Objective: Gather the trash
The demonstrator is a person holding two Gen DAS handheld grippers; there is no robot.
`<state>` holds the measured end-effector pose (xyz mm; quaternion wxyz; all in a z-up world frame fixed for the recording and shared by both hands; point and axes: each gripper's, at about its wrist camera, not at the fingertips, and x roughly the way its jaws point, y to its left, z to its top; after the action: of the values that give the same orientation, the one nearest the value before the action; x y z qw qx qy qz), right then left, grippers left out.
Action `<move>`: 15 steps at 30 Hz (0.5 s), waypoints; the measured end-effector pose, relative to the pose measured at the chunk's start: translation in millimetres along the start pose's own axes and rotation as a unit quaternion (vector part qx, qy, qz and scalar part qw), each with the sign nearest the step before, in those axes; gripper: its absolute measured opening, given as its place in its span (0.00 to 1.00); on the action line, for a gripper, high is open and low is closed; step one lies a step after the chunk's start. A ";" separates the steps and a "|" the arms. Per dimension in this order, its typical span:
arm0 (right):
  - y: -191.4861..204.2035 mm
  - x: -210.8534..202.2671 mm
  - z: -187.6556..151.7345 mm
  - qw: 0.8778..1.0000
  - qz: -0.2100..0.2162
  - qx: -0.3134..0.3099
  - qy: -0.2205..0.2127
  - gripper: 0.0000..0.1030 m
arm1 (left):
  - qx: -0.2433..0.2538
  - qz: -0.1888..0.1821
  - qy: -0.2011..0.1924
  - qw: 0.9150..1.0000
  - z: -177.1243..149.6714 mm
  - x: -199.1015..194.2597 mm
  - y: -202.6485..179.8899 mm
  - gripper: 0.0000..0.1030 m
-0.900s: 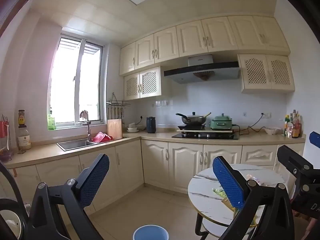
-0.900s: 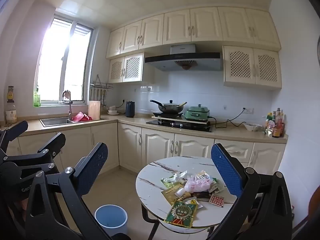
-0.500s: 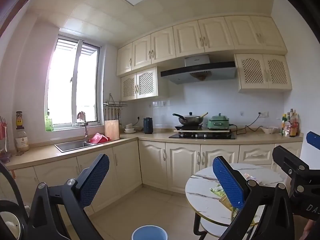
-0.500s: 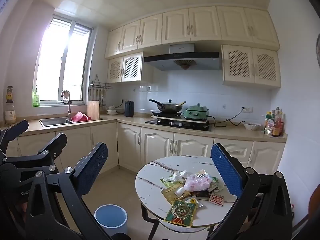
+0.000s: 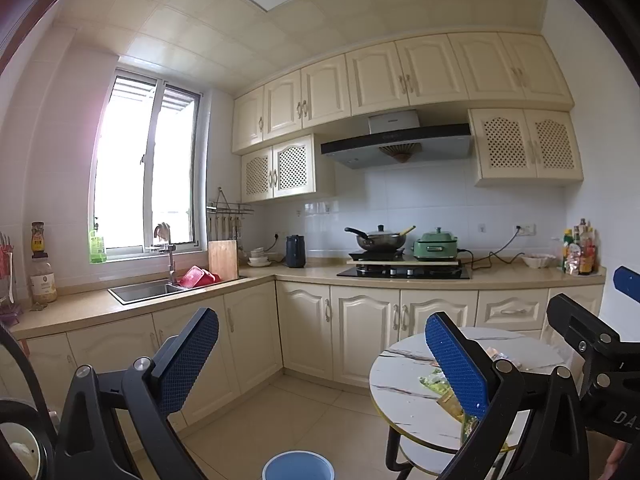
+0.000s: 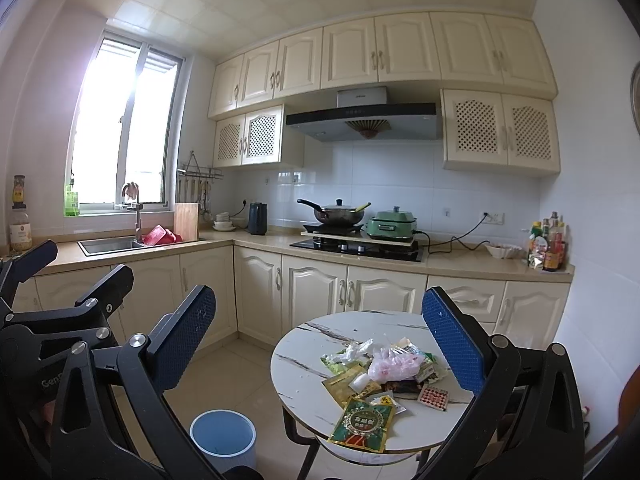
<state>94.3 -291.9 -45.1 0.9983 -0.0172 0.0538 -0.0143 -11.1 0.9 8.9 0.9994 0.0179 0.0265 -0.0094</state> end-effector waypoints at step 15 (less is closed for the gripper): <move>-1.1 1.4 -2.8 1.000 0.002 0.000 0.002 1.00 | -0.003 0.002 -0.001 1.000 -0.2 3.7 -0.9 0.99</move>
<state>95.3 -293.2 -48.0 0.9982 -0.0169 0.0558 -0.0123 -7.4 -0.1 8.4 0.9995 0.0152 0.0256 -0.0075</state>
